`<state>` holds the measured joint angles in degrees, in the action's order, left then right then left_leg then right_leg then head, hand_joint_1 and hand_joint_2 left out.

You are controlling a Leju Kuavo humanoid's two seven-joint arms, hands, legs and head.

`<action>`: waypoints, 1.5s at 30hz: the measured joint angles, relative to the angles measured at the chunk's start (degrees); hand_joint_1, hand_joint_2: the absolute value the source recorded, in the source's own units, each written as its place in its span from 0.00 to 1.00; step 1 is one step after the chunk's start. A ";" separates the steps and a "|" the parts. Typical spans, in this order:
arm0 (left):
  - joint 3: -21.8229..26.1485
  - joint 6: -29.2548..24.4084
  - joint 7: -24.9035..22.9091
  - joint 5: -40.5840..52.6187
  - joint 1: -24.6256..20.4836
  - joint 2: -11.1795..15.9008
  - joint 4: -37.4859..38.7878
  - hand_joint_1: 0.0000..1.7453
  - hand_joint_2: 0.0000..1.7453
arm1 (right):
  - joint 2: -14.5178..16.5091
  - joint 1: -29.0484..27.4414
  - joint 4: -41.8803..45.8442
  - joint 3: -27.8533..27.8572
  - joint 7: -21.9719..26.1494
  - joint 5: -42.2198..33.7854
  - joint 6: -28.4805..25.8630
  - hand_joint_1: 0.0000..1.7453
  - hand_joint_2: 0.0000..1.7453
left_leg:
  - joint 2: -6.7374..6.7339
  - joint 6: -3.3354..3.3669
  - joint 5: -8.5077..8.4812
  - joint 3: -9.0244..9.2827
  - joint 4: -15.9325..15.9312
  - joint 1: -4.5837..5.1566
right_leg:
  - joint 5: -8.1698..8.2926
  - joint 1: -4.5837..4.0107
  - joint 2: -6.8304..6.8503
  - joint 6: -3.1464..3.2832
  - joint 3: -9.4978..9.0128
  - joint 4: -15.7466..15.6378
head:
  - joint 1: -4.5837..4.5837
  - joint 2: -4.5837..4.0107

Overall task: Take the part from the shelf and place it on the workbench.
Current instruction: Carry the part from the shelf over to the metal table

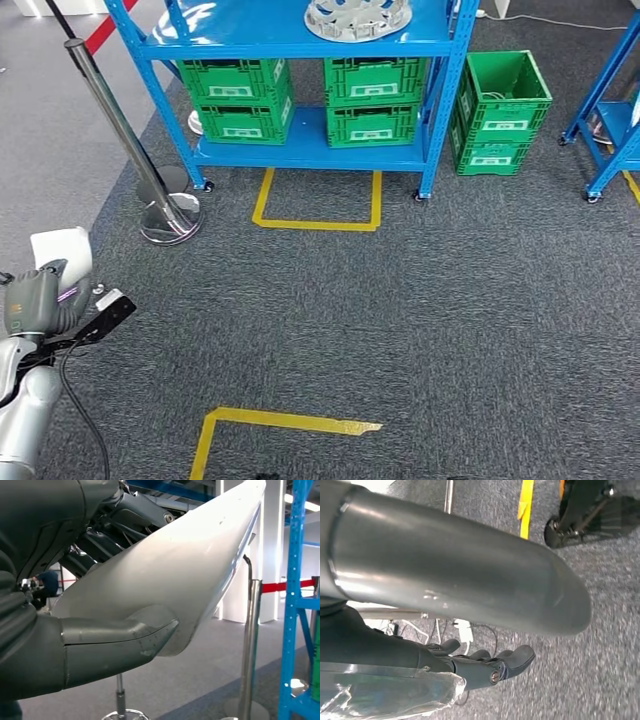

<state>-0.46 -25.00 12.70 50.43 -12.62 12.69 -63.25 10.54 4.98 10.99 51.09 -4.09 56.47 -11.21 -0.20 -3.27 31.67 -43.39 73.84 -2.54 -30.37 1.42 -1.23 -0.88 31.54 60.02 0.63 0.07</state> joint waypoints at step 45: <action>1.36 -0.60 -0.35 -0.22 1.24 0.20 -0.15 1.00 1.00 | -0.07 0.78 -0.04 2.90 0.72 -2.86 0.52 0.00 0.00 | 0.45 2.23 -6.21 9.58 -16.36 1.48 | 2.77 0.04 0.69 1.06 0.16 -3.21 | 0.40 0.01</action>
<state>0.90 -25.61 12.35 50.21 -11.38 12.90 -63.41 10.47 5.76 10.95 53.99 -3.37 53.61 -10.69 0.25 -1.03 25.46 -33.81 57.48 -1.06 -27.61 1.46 -0.53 0.18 31.70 56.81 1.03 0.07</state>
